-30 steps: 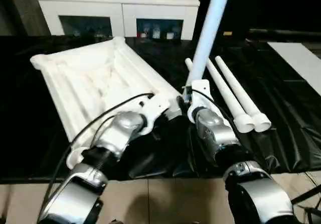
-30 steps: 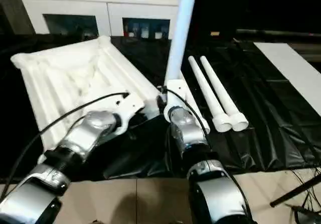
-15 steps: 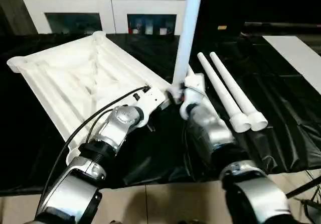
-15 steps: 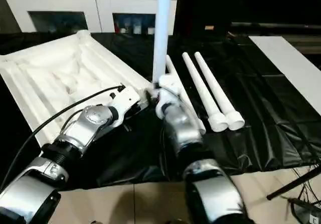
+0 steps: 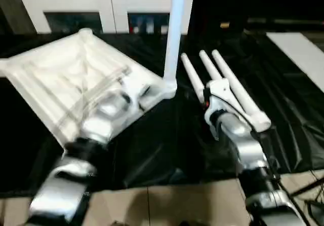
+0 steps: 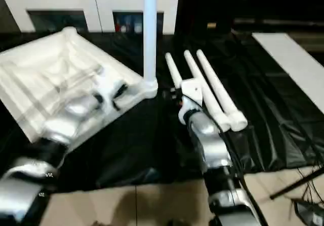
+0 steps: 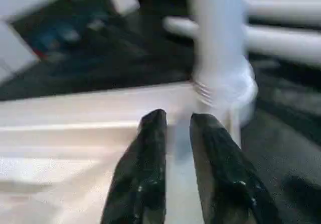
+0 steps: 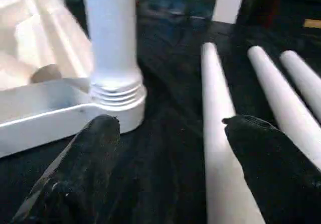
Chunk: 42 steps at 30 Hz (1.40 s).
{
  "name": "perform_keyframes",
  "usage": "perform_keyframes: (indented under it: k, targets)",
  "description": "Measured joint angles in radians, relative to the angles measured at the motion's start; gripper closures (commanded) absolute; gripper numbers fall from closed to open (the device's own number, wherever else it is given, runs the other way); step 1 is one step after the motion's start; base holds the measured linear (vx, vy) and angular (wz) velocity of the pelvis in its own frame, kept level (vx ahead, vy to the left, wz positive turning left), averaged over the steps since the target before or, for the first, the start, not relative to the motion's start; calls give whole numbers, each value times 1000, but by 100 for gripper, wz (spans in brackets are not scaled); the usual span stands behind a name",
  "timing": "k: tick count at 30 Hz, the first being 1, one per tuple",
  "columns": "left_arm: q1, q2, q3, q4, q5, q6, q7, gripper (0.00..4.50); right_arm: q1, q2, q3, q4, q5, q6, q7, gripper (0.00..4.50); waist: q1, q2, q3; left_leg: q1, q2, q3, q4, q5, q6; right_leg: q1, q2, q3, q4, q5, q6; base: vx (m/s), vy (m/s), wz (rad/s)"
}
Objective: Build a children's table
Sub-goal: Rotate leg to tighten, then rotate table base
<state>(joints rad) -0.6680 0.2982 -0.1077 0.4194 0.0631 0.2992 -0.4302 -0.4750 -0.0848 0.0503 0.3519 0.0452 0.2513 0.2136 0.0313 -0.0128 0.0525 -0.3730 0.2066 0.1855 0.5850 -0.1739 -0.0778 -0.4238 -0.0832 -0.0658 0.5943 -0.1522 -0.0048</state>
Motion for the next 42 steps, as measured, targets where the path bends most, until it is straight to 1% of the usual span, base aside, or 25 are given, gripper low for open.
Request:
perform_keyframes:
  k: [2, 4, 5, 6, 7, 8, 10, 11, 13, 16, 18, 20, 22, 24, 29, 31, 34, 39, 42]
  targets:
    - [61, 42, 37, -101, -7, 70, 1, 318, 2, 2, 28, 10, -4, 19, 24, 74, -3, 3, 2, 0, 0, 0, 0, 0, 0, 0, 0, 0, 1, 0, 0, 0, 0, 0]
    - [94, 84, 68, -134, 5, 110, 13, 305, 1, 4, 45, 34, -15, 21, 32, 74, -1, 3, 2, 0, 0, -1, 1, 0, -1, 0, 1, 0, 1, 0, 0, 0, 0, 0]
    - [113, 121, 83, -152, 20, 132, 19, 295, -1, 5, 53, 52, -20, 23, 34, 74, 0, 3, 3, 0, 1, -2, 1, 1, -1, 0, 2, 1, 1, 0, 0, 0, 0, 0]
    - [133, 166, 90, -170, 37, 147, 19, 295, -10, 12, 60, 70, -24, 24, 33, 74, -1, 3, 3, 0, 1, -2, 1, 1, -1, 0, 2, 1, 2, 0, 0, 0, 0, 0]
    - [160, 229, 92, -191, 56, 164, 6, 295, -26, 23, 66, 96, -29, 25, 32, 74, -7, 0, 3, 1, 1, -2, 1, 1, -1, -1, 3, 2, 2, 0, 0, 0, 0, 0]
    - [182, 292, 105, -195, 75, 183, -14, 295, -38, 28, 67, 114, -34, 26, 30, 74, -6, -2, 4, 0, 0, -7, 2, 1, -2, -1, 5, 2, 1, -1, 2, 0, 0, 0]
    - [215, 360, 123, -197, 89, 197, -52, 295, -61, 33, 65, 148, -40, 26, 26, 74, -2, -5, 4, 0, 0, -9, 1, 1, -3, 0, 6, 2, 1, -2, 4, 0, 0, 0]
    - [238, 390, 133, -199, 89, 206, -78, 295, -81, 39, 64, 170, -40, 26, 21, 74, 3, -5, 4, 0, 0, -9, 1, 1, -3, 0, 6, 2, 1, -2, 4, 0, 0, 0]
    - [273, 439, 135, -198, 89, 230, -109, 295, -107, 57, 64, 196, -40, 25, 7, 74, 6, -6, 4, 0, 0, -8, 1, 1, -3, 0, 6, 3, 2, 0, 0, 0, 0, 0]
    - [283, 486, 140, -186, 108, 268, -103, 295, -139, 75, 65, 254, -42, 15, -15, 74, 16, -9, 4, 0, 0, -8, 2, 2, -3, 2, 6, 4, 1, 0, 0, 0, 0, 0]
    - [284, 527, 158, -155, 129, 290, -82, 295, -176, 83, 64, 339, -45, -5, -37, 74, 13, -10, 4, 0, 0, -8, 2, 2, -3, 3, 6, 4, 1, 0, 0, 0, 0, 0]
    - [297, 561, 171, -155, 134, 315, -86, 295, -212, 86, 64, 429, -59, -29, -60, 74, 11, -9, 4, 1, 0, -8, 2, 2, -3, 4, 6, 4, 2, 0, 0, 0, 0, 0]
    - [324, 575, 168, -166, 139, 339, -107, 295, -248, 99, 56, 513, -63, -49, -75, 74, 9, -9, 5, 2, 0, -8, 2, 2, -3, 5, 6, 4, 2, 0, 0, 0, 0, 0]
    - [356, 576, 157, -183, 138, 363, -133, 295, -275, 114, 55, 569, -66, -68, -79, 74, 7, -9, 5, 2, 0, -9, 2, 2, -4, 4, 6, 4, 3, 0, 0, 0, 0, 0]
    - [454, 570, 88, -336, 92, 444, -236, 295, -342, 170, 55, 699, -65, -123, -71, 74, 3, -10, 4, 2, 0, -9, 2, 2, -5, 4, 6, 4, 3, 0, 0, 0, 0, 0]
    - [474, 559, 81, -379, 70, 466, -254, 295, -352, 192, 57, 733, -65, -145, -65, 74, 4, -12, 4, 2, 0, -10, 2, 3, -5, 4, 6, 3, 4, 0, 0, 0, 0, 0]
    - [488, 552, 75, -460, 35, 511, -280, 295, -359, 205, 66, 778, -76, -174, -51, 74, 11, -16, 4, 2, 0, -10, 3, 3, -5, 5, 6, 3, 5, 0, -1, 0, 0, 0]
    - [506, 510, 69, -615, -15, 583, -314, 295, -369, 217, 57, 843, -76, -218, -9, 74, 17, -20, 4, 2, 0, -10, 6, 3, -5, 6, 6, 4, 7, 0, -1, 0, 0, 0]
    - [503, 471, 56, -684, -49, 609, -323, 295, -370, 218, 58, 854, -77, -236, 17, 74, 16, -21, 4, 2, 0, -10, 6, 3, -5, 6, 6, 4, 8, 1, -1, 0, 0, 0]
